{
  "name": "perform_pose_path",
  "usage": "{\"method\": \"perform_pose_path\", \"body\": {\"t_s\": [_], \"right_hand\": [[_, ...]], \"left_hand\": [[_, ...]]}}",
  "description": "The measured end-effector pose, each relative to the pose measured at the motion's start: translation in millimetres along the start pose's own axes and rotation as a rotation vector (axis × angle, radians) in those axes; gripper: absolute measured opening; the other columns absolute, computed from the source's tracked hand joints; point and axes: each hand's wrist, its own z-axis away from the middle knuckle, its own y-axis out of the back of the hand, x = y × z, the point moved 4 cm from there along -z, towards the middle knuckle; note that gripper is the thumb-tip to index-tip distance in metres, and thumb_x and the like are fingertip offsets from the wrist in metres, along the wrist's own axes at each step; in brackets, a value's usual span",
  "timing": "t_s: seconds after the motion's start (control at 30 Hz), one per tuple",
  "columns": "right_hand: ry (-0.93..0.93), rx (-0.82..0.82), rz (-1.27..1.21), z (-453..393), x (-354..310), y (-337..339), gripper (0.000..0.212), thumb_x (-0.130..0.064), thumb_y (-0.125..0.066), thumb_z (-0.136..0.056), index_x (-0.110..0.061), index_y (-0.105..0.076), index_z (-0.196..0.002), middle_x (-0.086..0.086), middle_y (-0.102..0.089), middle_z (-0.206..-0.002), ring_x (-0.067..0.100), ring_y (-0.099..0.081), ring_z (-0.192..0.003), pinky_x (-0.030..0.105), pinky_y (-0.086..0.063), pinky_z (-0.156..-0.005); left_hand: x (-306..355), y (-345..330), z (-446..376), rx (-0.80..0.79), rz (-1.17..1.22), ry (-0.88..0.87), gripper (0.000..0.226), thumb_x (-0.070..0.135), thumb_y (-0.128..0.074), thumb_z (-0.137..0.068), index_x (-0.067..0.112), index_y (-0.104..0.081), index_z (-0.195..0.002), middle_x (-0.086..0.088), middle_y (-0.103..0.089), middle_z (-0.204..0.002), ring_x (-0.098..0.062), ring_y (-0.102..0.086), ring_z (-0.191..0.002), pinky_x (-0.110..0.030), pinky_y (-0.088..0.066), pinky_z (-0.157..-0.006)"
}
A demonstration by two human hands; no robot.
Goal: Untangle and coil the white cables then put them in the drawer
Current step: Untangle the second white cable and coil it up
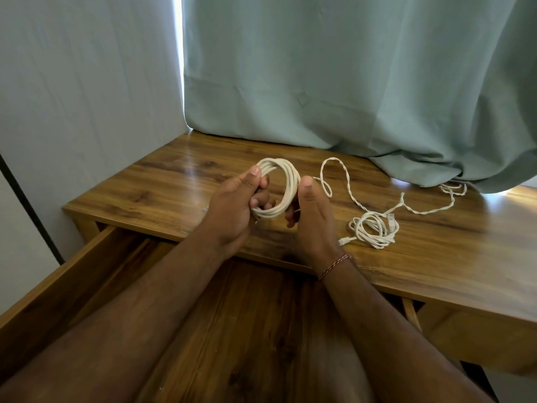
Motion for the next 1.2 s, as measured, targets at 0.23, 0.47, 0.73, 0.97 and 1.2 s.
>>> {"method": "perform_pose_path", "body": {"t_s": [0.23,0.47,0.73,0.97,1.2], "right_hand": [[-0.469,-0.213,-0.073,1,17,-4,0.021,-0.031,-0.046,-0.109,-0.020,-0.056,-0.125,0.021,-0.069,-0.099,0.025,-0.066,-0.071,0.031,-0.051,-0.050],[-0.595,-0.198,-0.449,6,23,-13,0.016,-0.007,-0.059,-0.101,-0.006,-0.071,-0.112,0.009,-0.073,-0.095,0.019,-0.070,-0.080,0.034,-0.057,-0.073],[-0.412,-0.066,-0.327,-2,19,-1,0.019,0.000,-0.062,-0.099,-0.004,-0.074,-0.113,0.022,-0.075,-0.099,0.015,-0.067,-0.075,0.021,-0.050,-0.055],[-0.354,-0.102,-0.340,-1,14,3,0.028,0.002,-0.055,-0.101,-0.015,-0.072,-0.116,0.004,-0.073,-0.089,0.009,-0.064,-0.071,0.022,-0.050,-0.050],[-0.299,-0.041,-0.406,-4,19,6,0.029,-0.004,-0.057,-0.102,-0.019,-0.072,-0.123,0.006,-0.067,-0.085,0.014,-0.065,-0.078,0.026,-0.050,-0.048]], "left_hand": [[6,1,-1,-0.016,0.243,-0.008,0.036,0.036,-0.039,-0.108,0.012,-0.052,-0.084,0.005,-0.035,-0.053,-0.012,-0.041,-0.056,-0.027,-0.047,-0.062],[-6,-14,6,-0.106,0.234,0.006,0.035,0.034,-0.038,-0.108,0.010,-0.049,-0.084,0.003,-0.035,-0.054,-0.014,-0.048,-0.056,-0.029,-0.046,-0.065],[-12,-2,5,0.132,-0.001,-0.077,0.038,0.031,-0.035,-0.112,0.010,-0.052,-0.086,0.001,-0.037,-0.057,-0.016,-0.045,-0.058,-0.031,-0.050,-0.059],[-11,6,3,0.240,-0.022,-0.118,0.039,0.032,-0.037,-0.112,0.011,-0.055,-0.084,0.000,-0.040,-0.058,-0.018,-0.043,-0.061,-0.034,-0.050,-0.065],[-7,6,5,0.258,0.014,-0.143,0.040,0.033,-0.037,-0.112,0.013,-0.055,-0.083,0.001,-0.042,-0.057,-0.014,-0.045,-0.058,-0.031,-0.049,-0.064]]}}
